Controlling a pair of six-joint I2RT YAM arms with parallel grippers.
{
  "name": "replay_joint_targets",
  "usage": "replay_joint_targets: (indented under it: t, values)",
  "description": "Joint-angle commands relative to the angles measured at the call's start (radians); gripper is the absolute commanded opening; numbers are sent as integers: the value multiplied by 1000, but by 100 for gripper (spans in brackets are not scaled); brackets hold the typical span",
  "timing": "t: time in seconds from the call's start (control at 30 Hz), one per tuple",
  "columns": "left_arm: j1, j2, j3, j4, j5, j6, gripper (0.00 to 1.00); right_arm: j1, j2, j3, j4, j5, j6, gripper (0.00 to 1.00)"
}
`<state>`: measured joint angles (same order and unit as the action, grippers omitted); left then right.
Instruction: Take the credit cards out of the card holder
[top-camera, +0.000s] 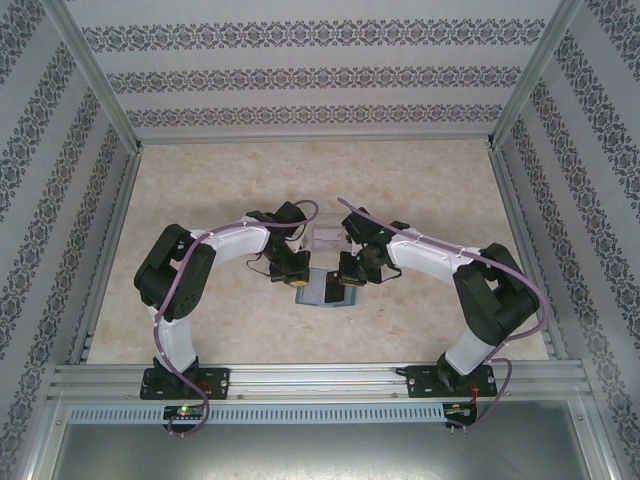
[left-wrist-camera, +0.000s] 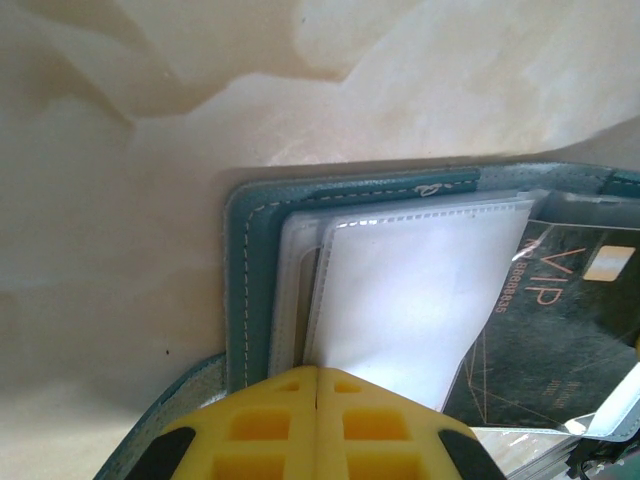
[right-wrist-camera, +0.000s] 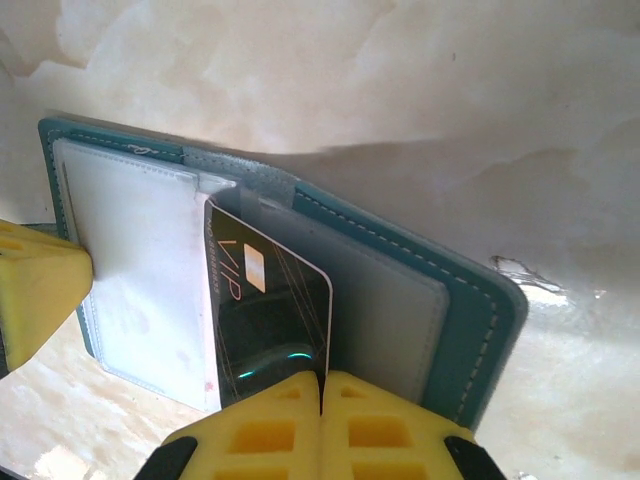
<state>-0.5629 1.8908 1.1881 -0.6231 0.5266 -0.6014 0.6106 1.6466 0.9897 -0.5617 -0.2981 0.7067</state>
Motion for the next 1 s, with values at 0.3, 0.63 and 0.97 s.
replay_joint_targets:
  t: [0.3, 0.63, 0.97]
  values:
    - [-10, 39, -11, -71, -70, 20, 0, -8, -34, 36, -51, 48, -11, 0]
    - [-9, 41, -11, -70, -68, 21, 0, -7, -44, 39, -51, 47, -6, 0]
    - [-10, 39, -9, -72, -69, 20, 0, 2, -35, 32, -17, 20, 15, 1]
